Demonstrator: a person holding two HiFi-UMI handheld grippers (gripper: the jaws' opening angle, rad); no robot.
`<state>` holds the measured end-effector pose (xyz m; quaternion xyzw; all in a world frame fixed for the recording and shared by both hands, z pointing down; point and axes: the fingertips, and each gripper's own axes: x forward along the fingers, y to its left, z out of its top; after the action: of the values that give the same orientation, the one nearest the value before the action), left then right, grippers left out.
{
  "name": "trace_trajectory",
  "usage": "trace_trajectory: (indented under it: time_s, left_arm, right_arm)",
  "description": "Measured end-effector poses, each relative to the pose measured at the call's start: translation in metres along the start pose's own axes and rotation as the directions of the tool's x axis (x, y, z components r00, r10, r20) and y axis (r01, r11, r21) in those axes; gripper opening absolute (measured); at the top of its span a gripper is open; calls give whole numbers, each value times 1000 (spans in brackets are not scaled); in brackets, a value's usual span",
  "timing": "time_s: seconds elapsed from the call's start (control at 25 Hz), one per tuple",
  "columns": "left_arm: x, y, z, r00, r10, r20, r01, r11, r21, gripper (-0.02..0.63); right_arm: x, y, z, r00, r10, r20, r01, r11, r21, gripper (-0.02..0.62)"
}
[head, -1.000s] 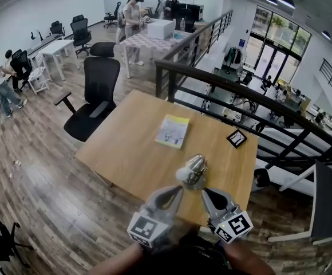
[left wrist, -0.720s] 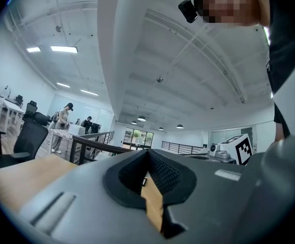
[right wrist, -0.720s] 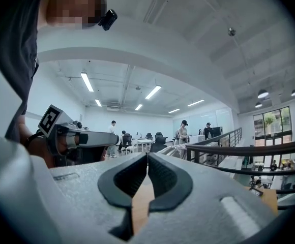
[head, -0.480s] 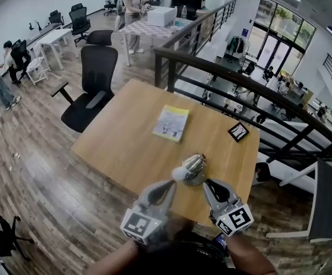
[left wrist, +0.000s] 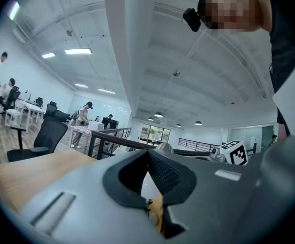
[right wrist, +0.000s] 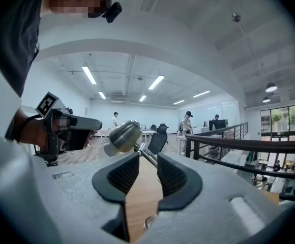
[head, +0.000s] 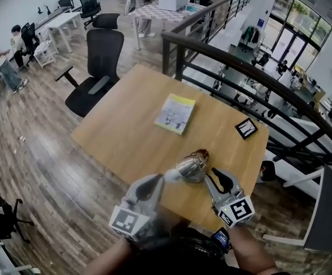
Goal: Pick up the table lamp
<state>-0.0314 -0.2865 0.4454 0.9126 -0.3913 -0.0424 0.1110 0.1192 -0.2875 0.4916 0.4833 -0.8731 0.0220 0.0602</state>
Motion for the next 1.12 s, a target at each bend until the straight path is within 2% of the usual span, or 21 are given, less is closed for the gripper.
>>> trace_trajectory:
  time_s: [0.24, 0.72, 0.92, 1.12]
  left_arm:
    - [11, 8, -6, 997, 77, -27, -77, 997, -3, 2]
    - [19, 16, -10, 982, 187, -37, -187, 982, 5, 2]
    - [24, 19, -9, 976, 216, -29, -216, 976, 15, 2]
    - [28, 18, -9, 973, 228, -26, -228, 974, 18, 2]
  right_arm:
    - [19, -13, -26, 997, 67, -28, -68, 997, -21, 123]
    - [56, -12, -38, 985, 164, -47, -168, 981, -96, 149]
    - [65, -10, -35, 983, 181, -33, -184, 977, -107, 149]
    - [71, -13, -34, 988, 151, -6, -151, 983, -103, 134]
